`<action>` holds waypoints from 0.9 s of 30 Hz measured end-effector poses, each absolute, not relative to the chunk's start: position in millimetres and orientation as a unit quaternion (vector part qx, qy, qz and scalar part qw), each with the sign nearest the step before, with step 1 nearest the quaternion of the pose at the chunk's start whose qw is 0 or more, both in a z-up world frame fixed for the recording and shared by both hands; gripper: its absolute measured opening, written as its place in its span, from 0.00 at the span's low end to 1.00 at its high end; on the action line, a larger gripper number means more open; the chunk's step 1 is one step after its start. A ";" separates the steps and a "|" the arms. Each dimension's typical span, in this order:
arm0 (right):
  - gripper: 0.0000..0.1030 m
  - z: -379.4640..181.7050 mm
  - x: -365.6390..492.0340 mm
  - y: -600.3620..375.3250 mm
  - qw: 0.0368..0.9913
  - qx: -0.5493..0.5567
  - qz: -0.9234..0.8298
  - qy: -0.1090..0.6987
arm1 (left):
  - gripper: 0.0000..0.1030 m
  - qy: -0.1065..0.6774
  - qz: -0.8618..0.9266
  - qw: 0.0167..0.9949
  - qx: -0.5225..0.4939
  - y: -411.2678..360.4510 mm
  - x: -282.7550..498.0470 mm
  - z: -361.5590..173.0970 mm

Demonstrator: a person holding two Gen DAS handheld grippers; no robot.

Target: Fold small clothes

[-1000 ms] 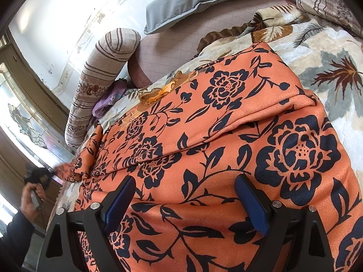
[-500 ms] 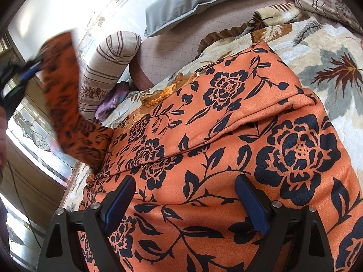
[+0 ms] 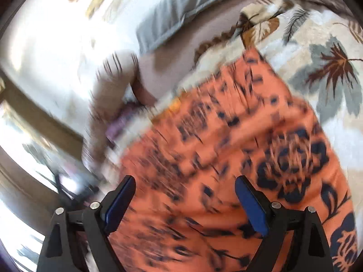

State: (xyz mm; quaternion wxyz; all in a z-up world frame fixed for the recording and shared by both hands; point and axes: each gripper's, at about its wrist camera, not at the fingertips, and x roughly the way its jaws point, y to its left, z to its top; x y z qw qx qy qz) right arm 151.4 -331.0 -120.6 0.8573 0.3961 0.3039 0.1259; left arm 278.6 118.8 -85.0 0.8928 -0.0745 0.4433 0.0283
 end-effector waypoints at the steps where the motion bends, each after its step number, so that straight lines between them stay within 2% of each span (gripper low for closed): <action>1: 0.89 -116.1 158.2 -335.9 0.850 0.409 0.132 0.305 | 0.82 0.444 0.033 0.891 -0.088 127.9 277.4 -91.1; 5: 0.89 -109.2 206.3 -355.4 0.826 0.445 0.104 0.331 | 0.82 0.455 0.032 0.881 -0.126 139.6 271.2 -113.2; 7: 0.87 -129.0 227.7 -364.3 0.788 0.487 0.076 0.370 | 0.82 0.457 0.030 0.879 -0.136 143.4 268.2 -119.0; 12: 0.86 -151.6 231.1 -367.1 0.762 0.521 0.035 0.383 | 0.82 0.435 0.036 0.888 -0.145 159.7 262.6 -112.8; 14: 0.82 -150.6 234.0 -364.2 0.770 0.510 0.033 0.383 | 0.82 0.432 0.043 0.887 -0.157 169.3 260.1 -111.0; 15: 0.64 -149.1 237.6 -364.4 0.777 0.497 0.022 0.385 | 0.82 0.433 0.045 0.885 -0.163 173.6 259.9 -111.4; 16: 0.33 -149.3 241.9 -364.5 0.778 0.493 0.007 0.389 | 0.82 0.432 0.046 0.885 -0.167 176.4 258.2 -110.9; 17: 0.20 -152.4 243.6 -367.4 0.773 0.493 -0.015 0.398 | 0.82 0.431 0.047 0.885 -0.168 178.5 258.0 -111.0; 19: 0.10 -157.4 246.6 -368.2 0.776 0.484 -0.035 0.403 | 0.82 0.429 0.051 0.885 -0.171 179.7 256.8 -109.2; 22: 0.08 -142.9 244.4 -357.6 0.803 0.445 -0.030 0.396 | 0.82 0.428 0.037 0.886 -0.173 172.8 258.6 -103.0; 27: 0.08 -82.1 213.6 -336.2 0.854 0.394 -0.002 0.341 | 0.82 0.413 0.015 0.898 -0.152 151.4 263.8 -83.5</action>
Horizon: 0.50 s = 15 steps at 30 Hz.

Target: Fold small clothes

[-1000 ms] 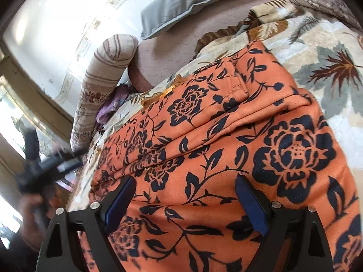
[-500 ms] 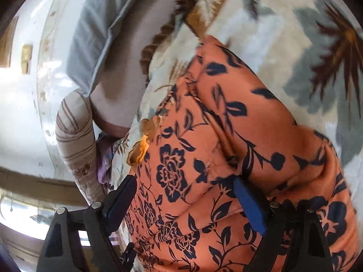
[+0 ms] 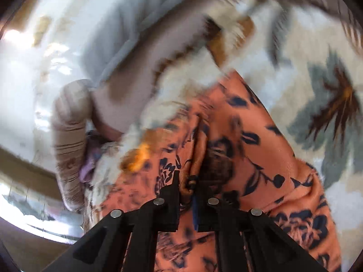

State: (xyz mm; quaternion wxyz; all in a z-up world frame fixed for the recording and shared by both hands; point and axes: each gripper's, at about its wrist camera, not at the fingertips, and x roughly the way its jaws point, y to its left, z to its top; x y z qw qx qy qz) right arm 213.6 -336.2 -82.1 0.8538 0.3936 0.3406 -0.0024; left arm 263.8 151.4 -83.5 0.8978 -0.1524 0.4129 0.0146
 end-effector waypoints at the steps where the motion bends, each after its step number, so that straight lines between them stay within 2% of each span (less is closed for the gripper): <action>1: 0.11 -84.3 210.7 -330.0 0.853 0.386 -0.001 0.351 | 0.82 0.415 0.013 0.897 -0.149 145.5 268.6 -81.7; 3: 0.13 -100.8 213.9 -328.9 0.848 0.368 -0.027 0.380 | 0.82 0.431 0.011 0.891 -0.142 135.5 279.0 -82.2; 4: 0.25 -116.8 218.9 -330.2 0.846 0.345 -0.053 0.403 | 0.82 0.443 0.007 0.887 -0.133 130.2 284.5 -84.0; 5: 0.30 -125.4 220.6 -331.8 0.841 0.337 -0.069 0.418 | 0.82 0.462 -0.002 0.879 -0.119 123.6 291.2 -89.8; 7: 0.32 -131.1 210.9 -341.4 0.841 0.356 -0.073 0.401 | 0.83 0.499 0.002 0.863 -0.084 114.1 300.5 -106.5; 8: 0.37 -124.0 205.1 -342.6 0.849 0.347 -0.086 0.390 | 0.84 0.493 0.004 0.867 -0.070 111.7 300.7 -106.4; 10: 0.58 -107.1 198.2 -340.9 0.864 0.331 -0.082 0.370 | 0.84 0.486 0.009 0.872 -0.060 111.5 300.9 -101.1; 12: 0.62 -89.7 195.5 -331.5 0.880 0.314 -0.063 0.350 | 0.84 0.468 0.009 0.880 -0.081 117.3 297.7 -94.0; 15: 0.62 -90.9 197.7 -322.6 0.864 0.348 -0.007 0.362 | 0.84 0.448 0.004 0.889 -0.093 125.0 291.1 -86.0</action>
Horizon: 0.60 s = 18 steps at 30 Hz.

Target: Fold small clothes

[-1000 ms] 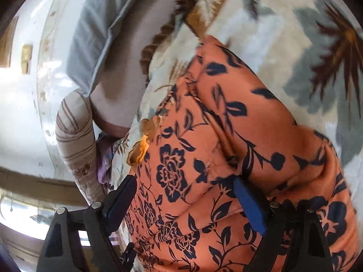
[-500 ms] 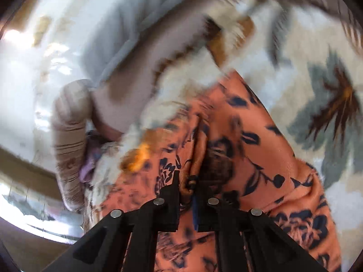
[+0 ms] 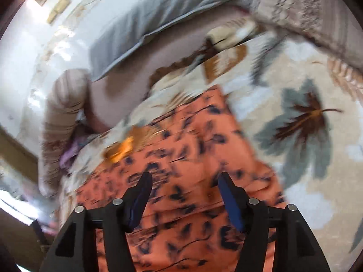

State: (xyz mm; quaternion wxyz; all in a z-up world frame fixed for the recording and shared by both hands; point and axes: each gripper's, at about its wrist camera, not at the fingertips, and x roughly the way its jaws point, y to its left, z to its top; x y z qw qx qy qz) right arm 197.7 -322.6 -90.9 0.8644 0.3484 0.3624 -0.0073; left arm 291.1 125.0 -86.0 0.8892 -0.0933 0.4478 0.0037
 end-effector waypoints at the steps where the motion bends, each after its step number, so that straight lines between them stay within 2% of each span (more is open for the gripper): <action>1: 0.62 -98.7 199.0 -324.0 0.848 0.378 0.005 0.371 | 0.84 0.442 0.002 0.891 -0.100 128.6 286.1 -82.5; 6: 0.62 -116.8 196.4 -325.8 0.808 0.455 0.037 0.373 | 0.84 0.440 -0.057 0.870 -0.215 145.7 254.3 -72.5; 10: 0.62 -131.0 194.8 -328.7 0.783 0.491 0.051 0.378 | 0.84 0.464 -0.105 0.817 -0.325 137.4 253.8 -86.3; 18: 0.60 -147.1 200.6 -342.8 0.753 0.534 0.042 0.382 | 0.83 0.485 -0.059 0.810 -0.324 120.9 278.7 -108.7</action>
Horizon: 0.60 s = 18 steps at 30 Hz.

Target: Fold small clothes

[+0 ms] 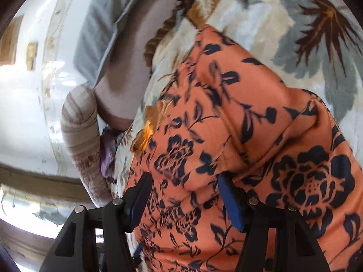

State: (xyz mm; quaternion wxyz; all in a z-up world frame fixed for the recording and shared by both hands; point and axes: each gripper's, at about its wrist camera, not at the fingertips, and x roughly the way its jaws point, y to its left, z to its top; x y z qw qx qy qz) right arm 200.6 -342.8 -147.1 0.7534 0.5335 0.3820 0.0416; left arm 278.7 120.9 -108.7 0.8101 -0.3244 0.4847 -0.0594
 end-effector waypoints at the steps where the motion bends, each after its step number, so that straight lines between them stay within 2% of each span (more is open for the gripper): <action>1: 0.57 -147.4 202.0 -343.0 0.754 0.533 0.040 0.382 | 0.83 0.485 -0.057 0.812 -0.319 119.4 281.6 -109.1; 2: 0.52 -148.8 204.4 -344.4 0.753 0.534 0.039 0.382 | 0.83 0.485 -0.056 0.813 -0.316 119.1 282.7 -109.3; 3: 0.32 -150.6 205.9 -346.3 0.751 0.534 0.035 0.387 | 0.83 0.486 -0.055 0.815 -0.311 119.3 284.9 -108.8; 5: 0.18 -157.9 208.6 -347.9 0.745 0.532 0.019 0.403 | 0.83 0.487 -0.057 0.815 -0.309 120.8 286.1 -108.3; 11: 0.20 -129.8 196.4 -337.9 0.793 0.452 0.000 0.408 | 0.83 0.458 -0.043 0.850 -0.257 130.1 268.9 -82.4; 12: 0.28 -125.1 195.3 -338.2 0.801 0.440 -0.003 0.406 | 0.83 0.438 -0.036 0.869 -0.229 127.9 267.3 -71.6; 13: 0.50 -119.6 195.3 -338.0 0.811 0.425 -0.008 0.402 | 0.84 0.426 -0.028 0.881 -0.203 125.5 266.7 -65.0; 14: 0.66 -114.4 196.7 -337.5 0.820 0.409 -0.017 0.399 | 0.84 0.416 -0.016 0.894 -0.167 120.7 268.5 -59.3; 15: 0.76 -110.5 197.6 -337.4 0.829 0.396 -0.032 0.394 | 0.84 0.418 -0.007 0.898 -0.138 115.7 272.8 -57.8; 18: 0.76 -111.1 208.1 -333.2 0.840 0.362 -0.046 0.402 | 0.84 0.430 -0.004 0.900 -0.077 100.3 288.1 -68.5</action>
